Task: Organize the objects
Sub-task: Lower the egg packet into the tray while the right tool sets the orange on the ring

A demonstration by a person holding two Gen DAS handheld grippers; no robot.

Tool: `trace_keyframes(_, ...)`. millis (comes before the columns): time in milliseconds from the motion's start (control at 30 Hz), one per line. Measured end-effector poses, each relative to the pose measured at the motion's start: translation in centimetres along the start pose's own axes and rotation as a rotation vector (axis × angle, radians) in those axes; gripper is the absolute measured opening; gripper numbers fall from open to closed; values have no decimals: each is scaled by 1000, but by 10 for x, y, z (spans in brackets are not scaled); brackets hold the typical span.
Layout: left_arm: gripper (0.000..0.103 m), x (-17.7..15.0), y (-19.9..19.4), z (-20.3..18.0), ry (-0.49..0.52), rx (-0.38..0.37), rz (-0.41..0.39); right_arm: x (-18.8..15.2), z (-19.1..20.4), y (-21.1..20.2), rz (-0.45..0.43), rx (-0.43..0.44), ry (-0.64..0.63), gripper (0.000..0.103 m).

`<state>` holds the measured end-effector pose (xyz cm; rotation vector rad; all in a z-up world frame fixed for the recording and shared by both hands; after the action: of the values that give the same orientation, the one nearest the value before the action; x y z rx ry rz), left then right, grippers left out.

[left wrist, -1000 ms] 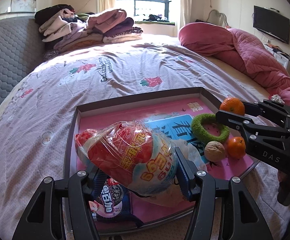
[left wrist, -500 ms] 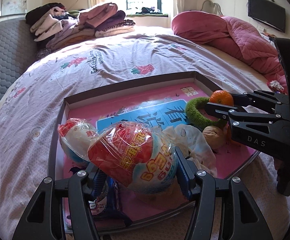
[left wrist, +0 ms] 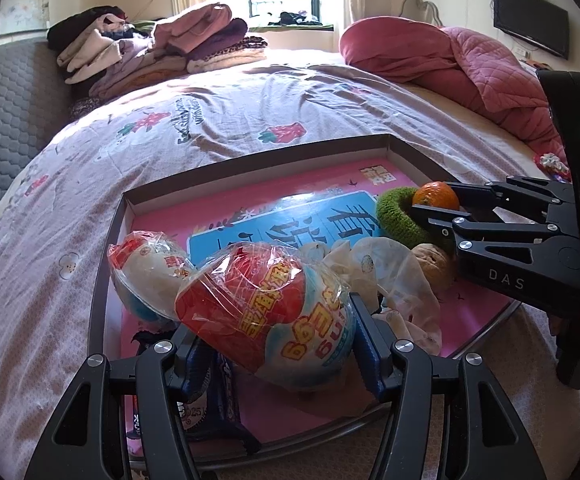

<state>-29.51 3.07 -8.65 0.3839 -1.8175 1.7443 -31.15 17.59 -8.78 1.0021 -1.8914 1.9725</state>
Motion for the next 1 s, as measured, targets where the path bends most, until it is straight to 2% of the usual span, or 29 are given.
trace_keyframes(333, 66, 1, 1, 1, -9, 0, 4, 0, 0, -2, 5, -4, 1, 41)
trace_keyframes(467, 68, 1, 1, 3, -17, -1, 5, 0, -2, -3, 9, -15, 2, 47)
trace_keyframes(1000, 73, 5, -6, 12, -47, -2, -11, 4, -4, -16, -20, -19, 20, 48)
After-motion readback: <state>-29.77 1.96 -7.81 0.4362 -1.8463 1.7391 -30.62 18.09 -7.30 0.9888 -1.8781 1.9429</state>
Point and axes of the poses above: each gripper's, at about its wrist camera, not at the fingertips, and y roughly the way its jaws point, z to its left, x to its top, the point moved 5 cm from there along y, roughly the way its jaws point, and after that the axes turned 7 degrees about z, right-handed, at the moved point
